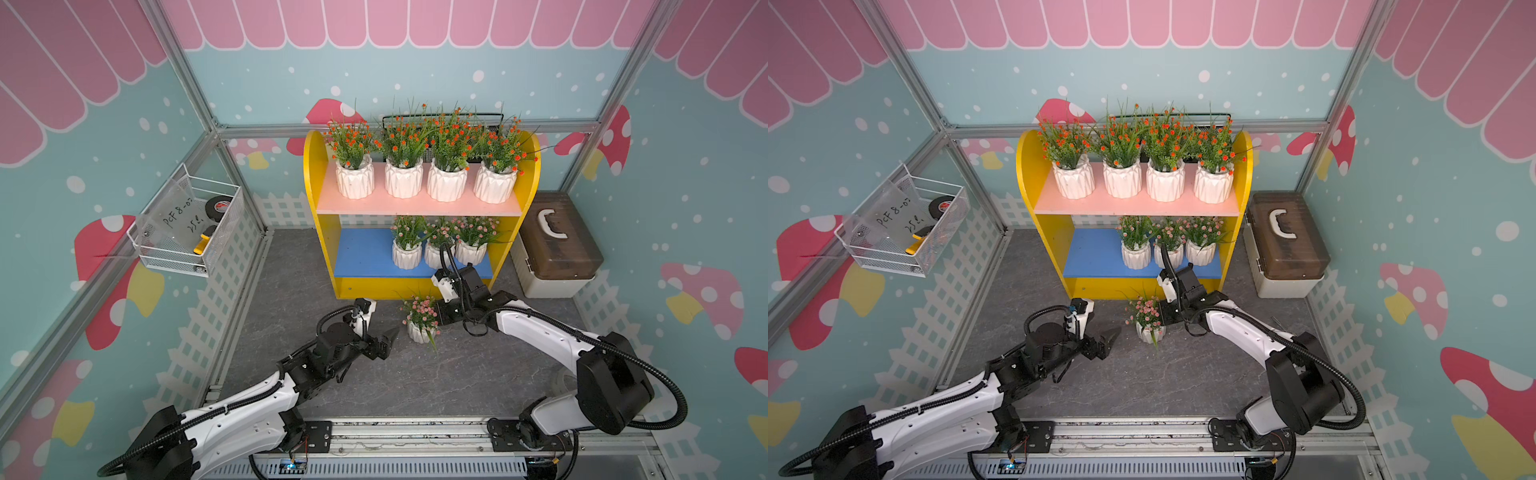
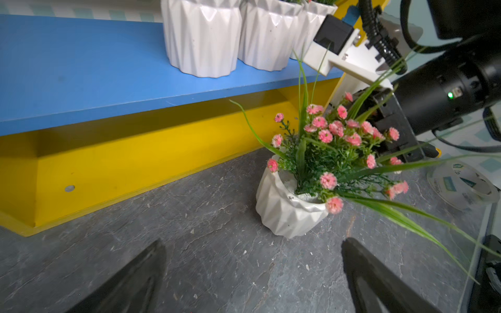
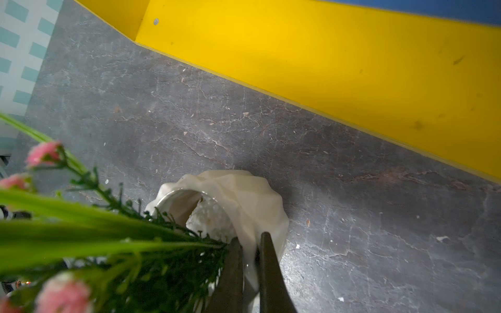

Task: Place the baby's breath potted plants on the rack by color
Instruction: Pick up the baby's breath potted plant from the center of the board.

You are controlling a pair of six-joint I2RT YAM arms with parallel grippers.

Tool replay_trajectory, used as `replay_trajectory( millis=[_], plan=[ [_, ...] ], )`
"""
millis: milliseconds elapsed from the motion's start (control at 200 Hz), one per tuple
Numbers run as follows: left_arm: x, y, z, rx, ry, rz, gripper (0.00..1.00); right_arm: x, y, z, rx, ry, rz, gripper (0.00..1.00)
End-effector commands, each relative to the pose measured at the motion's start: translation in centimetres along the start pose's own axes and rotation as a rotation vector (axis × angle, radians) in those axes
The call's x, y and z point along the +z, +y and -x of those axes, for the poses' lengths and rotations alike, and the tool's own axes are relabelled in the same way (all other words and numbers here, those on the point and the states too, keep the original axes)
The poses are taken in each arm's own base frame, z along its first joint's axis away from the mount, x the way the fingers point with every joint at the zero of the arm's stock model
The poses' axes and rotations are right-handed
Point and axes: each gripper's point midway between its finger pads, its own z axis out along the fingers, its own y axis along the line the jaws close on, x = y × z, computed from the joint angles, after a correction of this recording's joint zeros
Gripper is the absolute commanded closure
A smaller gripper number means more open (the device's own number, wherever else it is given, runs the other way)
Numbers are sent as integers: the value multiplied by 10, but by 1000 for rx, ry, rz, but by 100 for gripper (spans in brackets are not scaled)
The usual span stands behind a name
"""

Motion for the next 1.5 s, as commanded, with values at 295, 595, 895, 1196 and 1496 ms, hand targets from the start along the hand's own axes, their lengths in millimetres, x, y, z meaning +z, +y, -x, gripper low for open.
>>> replay_trajectory(
  millis=[295,595,895,1196,1496],
  plan=[
    [24,-35,-11,120,-20,-127,1,-14,23,22,-21,-61,124,100],
    [49,-51,-10,158,0,-169,1,-15,28,21,-23,-62,137,100],
    [76,-61,-7,183,16,-186,1,-15,36,20,-35,-62,144,100],
    [93,-67,-15,195,67,-199,1,-19,39,22,-44,-73,149,100],
    [103,-65,-21,213,87,-187,2,-25,43,24,-47,-84,161,100]
  ],
)
